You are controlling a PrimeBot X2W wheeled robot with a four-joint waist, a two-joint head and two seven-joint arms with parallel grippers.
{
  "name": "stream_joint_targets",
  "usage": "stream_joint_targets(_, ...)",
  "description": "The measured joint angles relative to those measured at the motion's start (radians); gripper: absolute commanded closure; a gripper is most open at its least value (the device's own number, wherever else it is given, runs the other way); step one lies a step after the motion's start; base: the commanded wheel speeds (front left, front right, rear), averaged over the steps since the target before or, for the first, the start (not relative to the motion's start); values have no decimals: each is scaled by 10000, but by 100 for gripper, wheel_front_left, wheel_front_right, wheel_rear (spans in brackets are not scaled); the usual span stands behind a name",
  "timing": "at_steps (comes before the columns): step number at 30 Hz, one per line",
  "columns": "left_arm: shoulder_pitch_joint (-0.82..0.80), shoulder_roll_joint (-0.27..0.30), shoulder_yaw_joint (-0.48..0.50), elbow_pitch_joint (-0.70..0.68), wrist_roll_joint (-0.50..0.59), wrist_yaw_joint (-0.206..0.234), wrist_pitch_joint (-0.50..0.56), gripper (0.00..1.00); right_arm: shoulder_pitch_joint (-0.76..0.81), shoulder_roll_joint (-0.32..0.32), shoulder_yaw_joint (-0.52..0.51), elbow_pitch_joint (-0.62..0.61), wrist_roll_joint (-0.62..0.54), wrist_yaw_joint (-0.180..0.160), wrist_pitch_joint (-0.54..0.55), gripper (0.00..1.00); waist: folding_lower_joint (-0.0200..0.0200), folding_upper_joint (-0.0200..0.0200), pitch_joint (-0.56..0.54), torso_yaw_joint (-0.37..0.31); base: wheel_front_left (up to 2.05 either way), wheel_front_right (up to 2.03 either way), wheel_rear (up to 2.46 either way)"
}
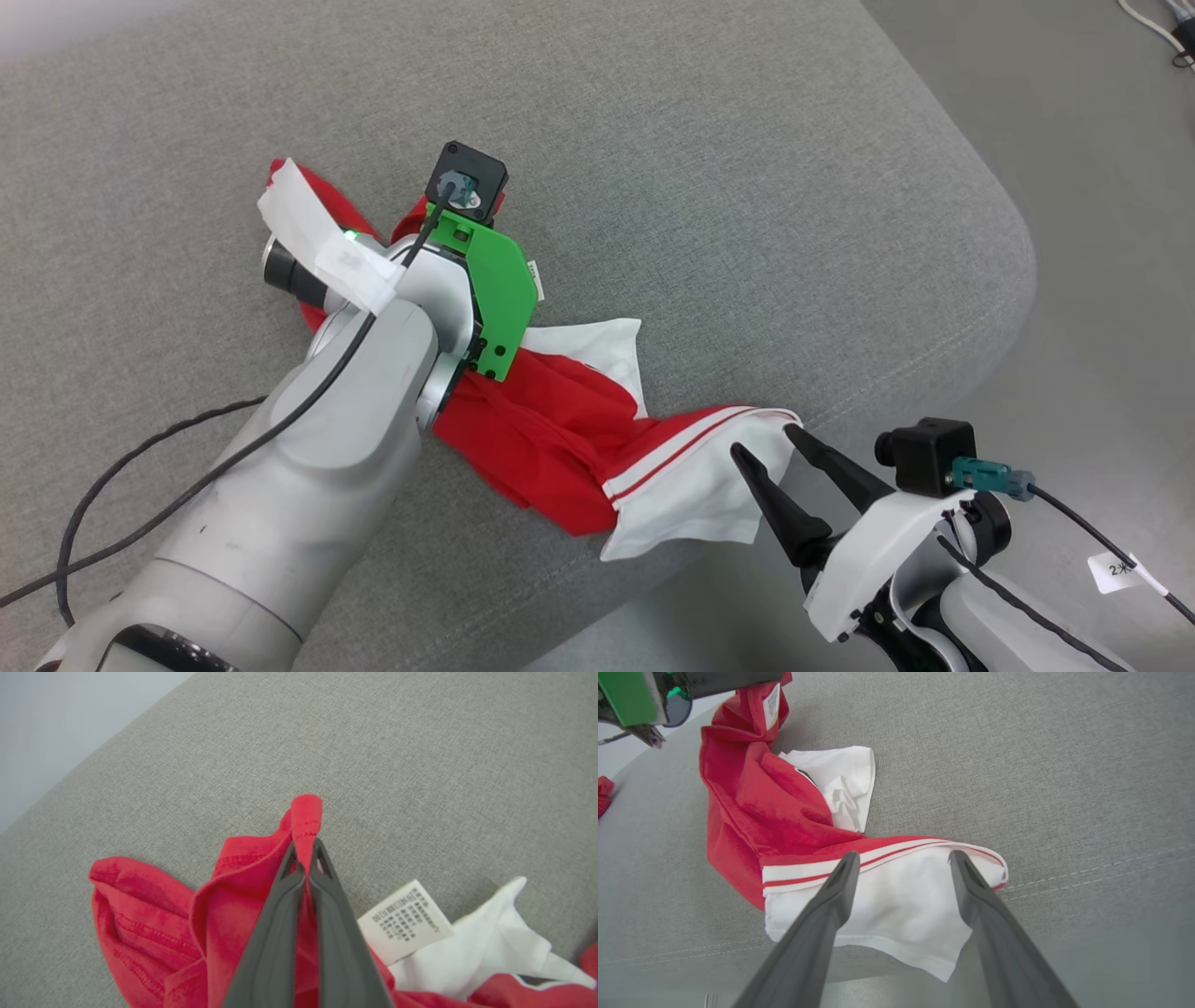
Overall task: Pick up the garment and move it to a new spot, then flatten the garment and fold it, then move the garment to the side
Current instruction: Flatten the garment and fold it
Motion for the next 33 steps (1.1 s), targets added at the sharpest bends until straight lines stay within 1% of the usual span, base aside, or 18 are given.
stream_joint_targets(6,0,0,-54,8,-12,0,0,100,209,130,-257,-125,449,-4,25,0,0,0,28,-17,0,0,0)
stream_joint_targets(9,-1,0,-86,15,-58,0,0,100,563,92,-456,-79,623,-71,25,0,0,0,55,-1,0,0,0)
stream_joint_targets(13,-1,0,-100,65,-58,0,2,100,799,-38,-704,15,788,-77,23,0,0,0,101,13,0,0,0)
stream_joint_targets(17,-1,0,-130,136,-58,0,2,100,795,-35,-796,48,794,-77,23,0,0,0,147,-2,0,0,0)
stream_joint_targets(23,-5,0,-280,121,-84,-2,2,100,769,176,-888,267,963,-77,23,0,0,0,206,-3,0,0,0)
stream_joint_targets(33,-12,0,-349,81,-102,-17,2,100,496,349,-1011,867,1081,-69,12,0,0,0,236,210,0,0,0)
